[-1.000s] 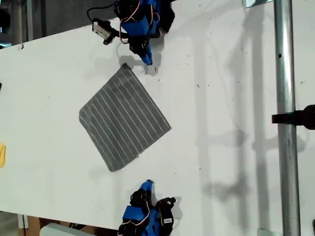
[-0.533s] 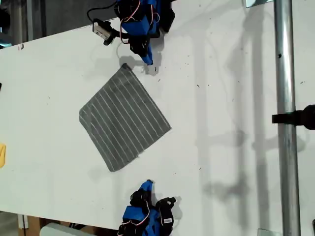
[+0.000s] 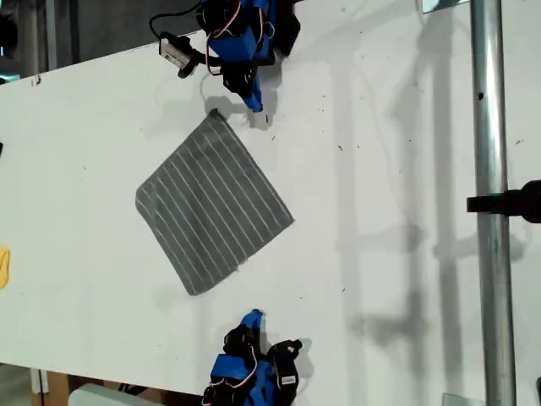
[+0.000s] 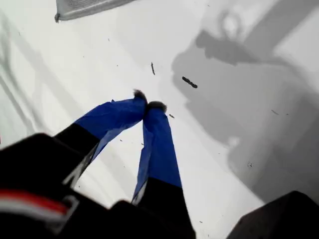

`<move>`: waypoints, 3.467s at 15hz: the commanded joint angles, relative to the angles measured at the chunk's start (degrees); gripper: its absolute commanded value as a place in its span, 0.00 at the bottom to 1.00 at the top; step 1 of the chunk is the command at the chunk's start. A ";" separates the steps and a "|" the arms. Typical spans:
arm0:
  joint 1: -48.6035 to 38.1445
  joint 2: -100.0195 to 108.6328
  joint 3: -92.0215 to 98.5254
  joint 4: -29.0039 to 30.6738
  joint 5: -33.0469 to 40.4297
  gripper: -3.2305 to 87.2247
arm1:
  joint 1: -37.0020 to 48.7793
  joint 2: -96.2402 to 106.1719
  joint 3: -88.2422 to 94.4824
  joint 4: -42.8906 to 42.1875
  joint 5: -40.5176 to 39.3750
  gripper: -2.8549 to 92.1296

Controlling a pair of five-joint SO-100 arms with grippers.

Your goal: Grasp corners of a towel and fold twice.

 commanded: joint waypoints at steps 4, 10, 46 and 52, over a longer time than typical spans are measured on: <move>1.32 0.44 0.35 -1.58 -4.22 0.00 | -0.18 -0.09 -1.67 -0.09 -1.58 0.03; 6.94 -17.58 -18.54 -7.73 -11.16 0.00 | 2.02 -8.88 -18.46 1.58 -6.24 0.03; 11.95 -121.29 -113.91 -8.09 8.35 0.01 | 46.49 -82.00 -35.60 -21.27 -53.00 0.50; 11.69 -121.99 -113.73 -6.94 7.29 0.01 | 44.03 -91.85 -41.40 -23.91 -53.00 0.31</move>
